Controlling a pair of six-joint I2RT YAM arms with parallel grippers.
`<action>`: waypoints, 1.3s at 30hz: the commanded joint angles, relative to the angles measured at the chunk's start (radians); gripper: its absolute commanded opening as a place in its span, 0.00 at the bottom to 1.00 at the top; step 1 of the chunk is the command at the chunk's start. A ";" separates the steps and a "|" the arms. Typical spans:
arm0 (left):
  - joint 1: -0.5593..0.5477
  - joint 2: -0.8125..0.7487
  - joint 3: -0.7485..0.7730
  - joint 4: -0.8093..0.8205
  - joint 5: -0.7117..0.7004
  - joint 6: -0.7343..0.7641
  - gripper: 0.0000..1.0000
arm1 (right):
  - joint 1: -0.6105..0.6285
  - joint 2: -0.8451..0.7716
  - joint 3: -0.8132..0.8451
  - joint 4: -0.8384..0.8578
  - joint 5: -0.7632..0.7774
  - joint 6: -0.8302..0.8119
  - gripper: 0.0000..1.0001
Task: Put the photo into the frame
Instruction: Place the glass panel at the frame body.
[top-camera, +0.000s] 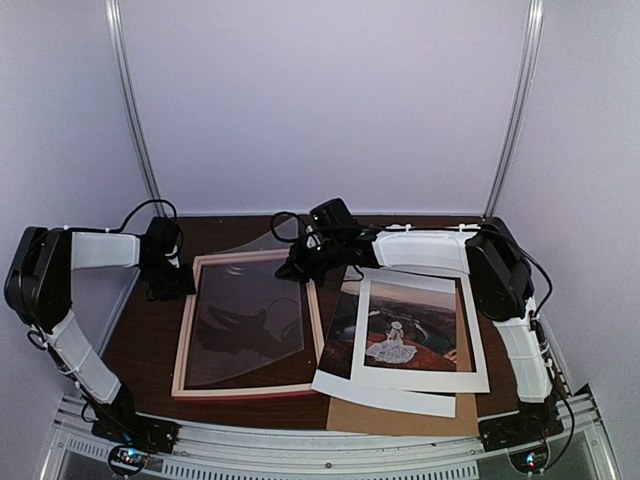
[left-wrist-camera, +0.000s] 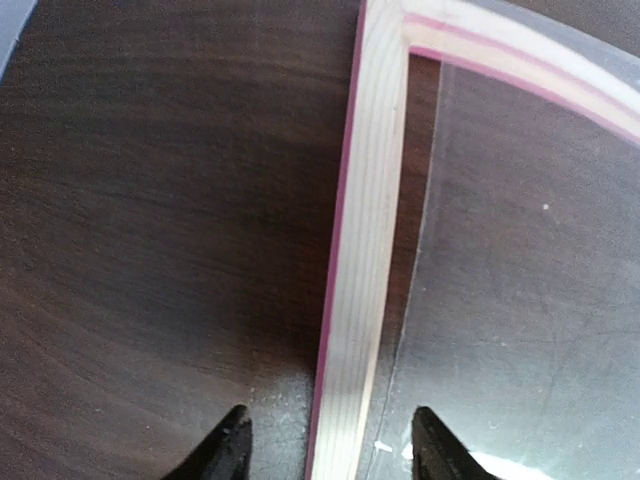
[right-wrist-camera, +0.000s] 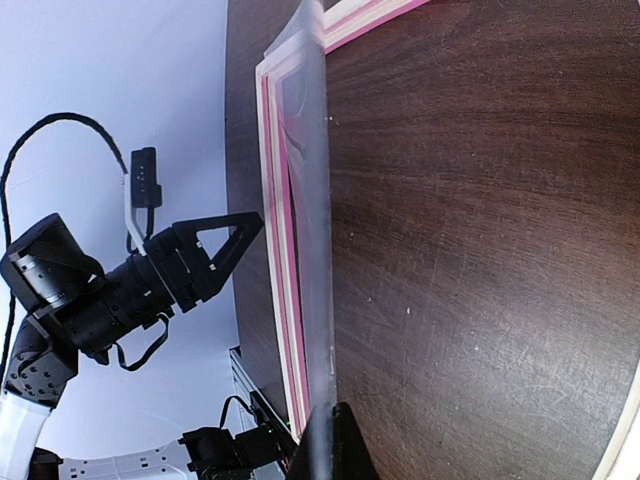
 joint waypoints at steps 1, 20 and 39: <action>0.002 -0.094 0.047 -0.026 -0.045 -0.015 0.62 | -0.005 -0.024 0.042 -0.014 -0.012 -0.022 0.00; 0.079 -0.377 -0.006 -0.055 -0.179 -0.052 0.98 | 0.082 -0.007 0.355 -0.104 -0.030 -0.039 0.00; 0.123 -0.648 -0.085 -0.075 -0.369 -0.099 0.98 | 0.112 0.073 0.365 -0.073 0.034 0.017 0.00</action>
